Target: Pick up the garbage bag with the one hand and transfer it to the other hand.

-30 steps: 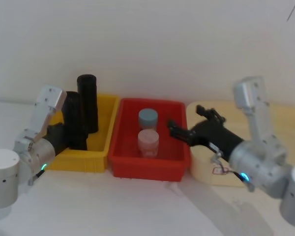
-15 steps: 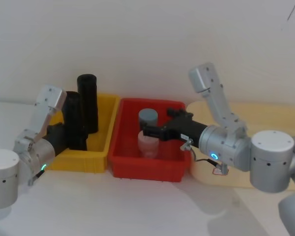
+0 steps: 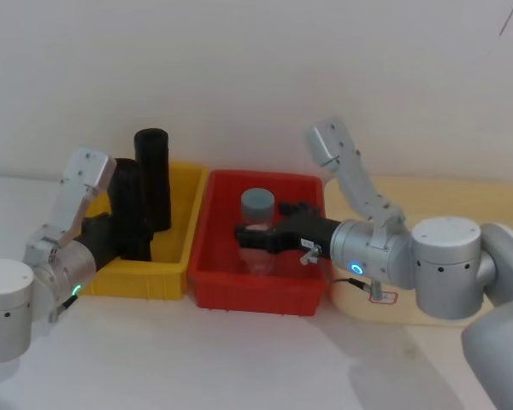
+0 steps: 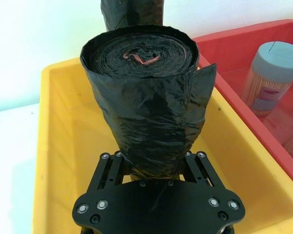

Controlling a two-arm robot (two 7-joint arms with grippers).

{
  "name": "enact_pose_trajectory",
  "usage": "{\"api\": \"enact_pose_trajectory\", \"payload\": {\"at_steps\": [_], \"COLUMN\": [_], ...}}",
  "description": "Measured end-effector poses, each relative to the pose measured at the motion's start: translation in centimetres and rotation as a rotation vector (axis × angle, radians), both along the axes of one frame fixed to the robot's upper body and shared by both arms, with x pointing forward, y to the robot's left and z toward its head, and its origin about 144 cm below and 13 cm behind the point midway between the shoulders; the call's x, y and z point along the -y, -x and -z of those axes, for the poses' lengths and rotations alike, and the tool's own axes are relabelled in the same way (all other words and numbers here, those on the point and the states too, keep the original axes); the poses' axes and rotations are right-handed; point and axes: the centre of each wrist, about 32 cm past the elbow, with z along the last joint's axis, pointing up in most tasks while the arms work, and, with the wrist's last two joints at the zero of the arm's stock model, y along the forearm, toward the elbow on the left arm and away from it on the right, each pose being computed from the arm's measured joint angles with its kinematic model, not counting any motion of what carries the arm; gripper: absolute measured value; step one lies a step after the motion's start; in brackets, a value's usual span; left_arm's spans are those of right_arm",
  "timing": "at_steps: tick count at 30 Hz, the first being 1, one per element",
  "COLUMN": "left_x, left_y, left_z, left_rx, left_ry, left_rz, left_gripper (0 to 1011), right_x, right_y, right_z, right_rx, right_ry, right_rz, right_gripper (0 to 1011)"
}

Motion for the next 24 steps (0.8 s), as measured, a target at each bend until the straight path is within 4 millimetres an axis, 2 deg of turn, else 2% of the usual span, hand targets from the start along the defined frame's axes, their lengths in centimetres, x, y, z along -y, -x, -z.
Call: {"api": "enact_pose_trajectory", "payload": {"at_steps": [24], "left_x": [0.0], "left_y": [0.0], "left_z": [0.0], "left_rx": [0.0], "left_ry": [0.0], "left_rz": [0.0], "left_gripper": [464], "right_x": [0.0], "right_y": [-1.7], "right_z": [1.5], "right_rx": [-0.048], "right_ry": [0.072], "right_rz": [-0.008], "right_gripper": [1001]}}
